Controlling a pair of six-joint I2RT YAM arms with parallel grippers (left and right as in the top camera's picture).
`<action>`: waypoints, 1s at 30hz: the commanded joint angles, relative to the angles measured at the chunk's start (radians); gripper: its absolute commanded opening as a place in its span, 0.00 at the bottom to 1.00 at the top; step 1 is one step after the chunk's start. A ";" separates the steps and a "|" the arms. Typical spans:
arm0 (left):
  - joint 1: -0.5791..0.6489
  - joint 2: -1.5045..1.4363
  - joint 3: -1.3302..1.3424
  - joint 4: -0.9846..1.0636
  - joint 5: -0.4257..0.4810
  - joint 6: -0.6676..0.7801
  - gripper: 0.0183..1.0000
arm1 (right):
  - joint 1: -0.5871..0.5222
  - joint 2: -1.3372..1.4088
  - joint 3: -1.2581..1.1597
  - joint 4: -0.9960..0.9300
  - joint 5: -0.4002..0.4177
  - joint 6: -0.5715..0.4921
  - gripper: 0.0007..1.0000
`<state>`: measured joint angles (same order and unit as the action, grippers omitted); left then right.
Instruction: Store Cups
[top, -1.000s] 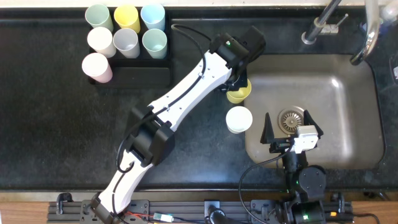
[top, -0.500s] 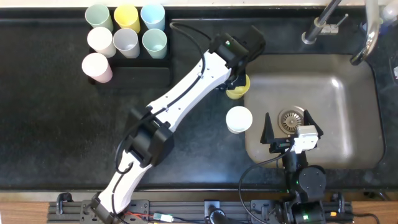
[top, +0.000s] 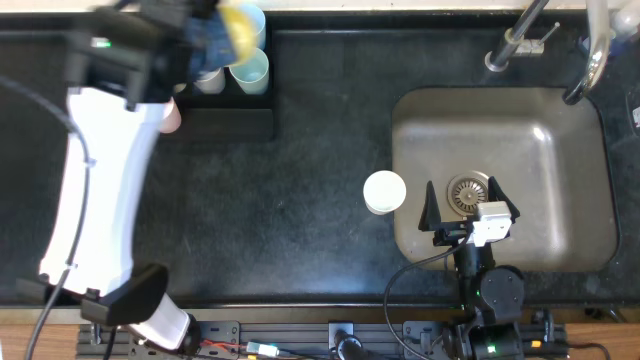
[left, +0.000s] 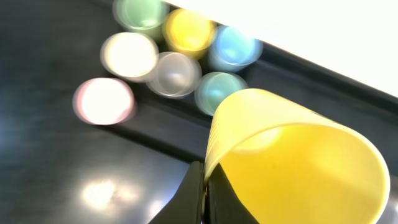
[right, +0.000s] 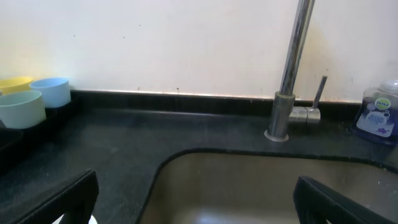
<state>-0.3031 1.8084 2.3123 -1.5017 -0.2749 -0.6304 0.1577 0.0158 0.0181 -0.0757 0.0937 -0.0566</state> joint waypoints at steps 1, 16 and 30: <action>0.138 -0.005 -0.023 -0.038 0.080 0.164 0.02 | -0.001 -0.006 -0.013 0.005 0.004 -0.003 1.00; 0.248 -0.093 -0.564 0.091 0.151 -0.656 0.02 | -0.001 -0.006 -0.013 0.005 0.004 -0.003 1.00; 0.240 -0.079 -0.693 0.267 0.174 -0.973 0.02 | -0.001 -0.006 -0.013 0.005 0.004 -0.003 1.00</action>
<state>-0.0528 1.7519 1.6440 -1.2369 -0.1040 -1.4895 0.1577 0.0158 0.0181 -0.0757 0.0940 -0.0563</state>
